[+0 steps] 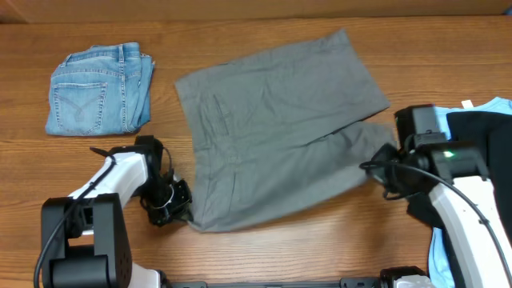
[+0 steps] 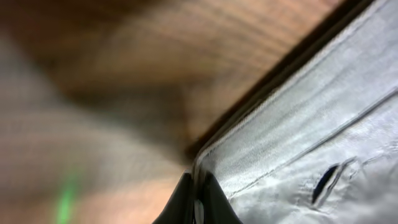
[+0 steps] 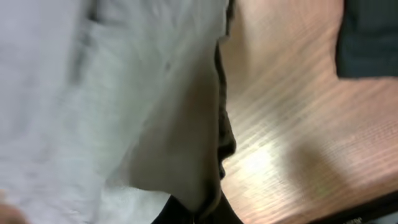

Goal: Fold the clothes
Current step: 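Grasp the bottom hem with both grippers and lift it upward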

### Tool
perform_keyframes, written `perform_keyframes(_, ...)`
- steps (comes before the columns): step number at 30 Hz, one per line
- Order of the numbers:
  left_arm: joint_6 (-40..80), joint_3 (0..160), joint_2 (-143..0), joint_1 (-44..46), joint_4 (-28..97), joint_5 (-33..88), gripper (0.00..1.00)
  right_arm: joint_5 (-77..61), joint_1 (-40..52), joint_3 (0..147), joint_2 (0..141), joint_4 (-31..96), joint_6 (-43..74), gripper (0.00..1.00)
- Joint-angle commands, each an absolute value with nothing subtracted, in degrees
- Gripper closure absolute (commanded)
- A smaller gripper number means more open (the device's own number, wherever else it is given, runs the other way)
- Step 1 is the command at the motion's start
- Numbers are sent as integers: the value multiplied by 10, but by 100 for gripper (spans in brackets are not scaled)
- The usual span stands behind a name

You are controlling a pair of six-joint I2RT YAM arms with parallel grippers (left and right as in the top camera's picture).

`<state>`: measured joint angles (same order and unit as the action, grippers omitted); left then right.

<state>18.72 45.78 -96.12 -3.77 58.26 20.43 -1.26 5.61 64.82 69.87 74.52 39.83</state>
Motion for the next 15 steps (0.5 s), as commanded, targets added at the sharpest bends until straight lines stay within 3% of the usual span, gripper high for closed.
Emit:
perform_keyframes(1,139,479,-940,-66,605,196,96,11,53,720,668,750,385,96)
perform_keyframes(15,113,627,-683,-115,752,127,96,60,53,927,665,805,375,96)
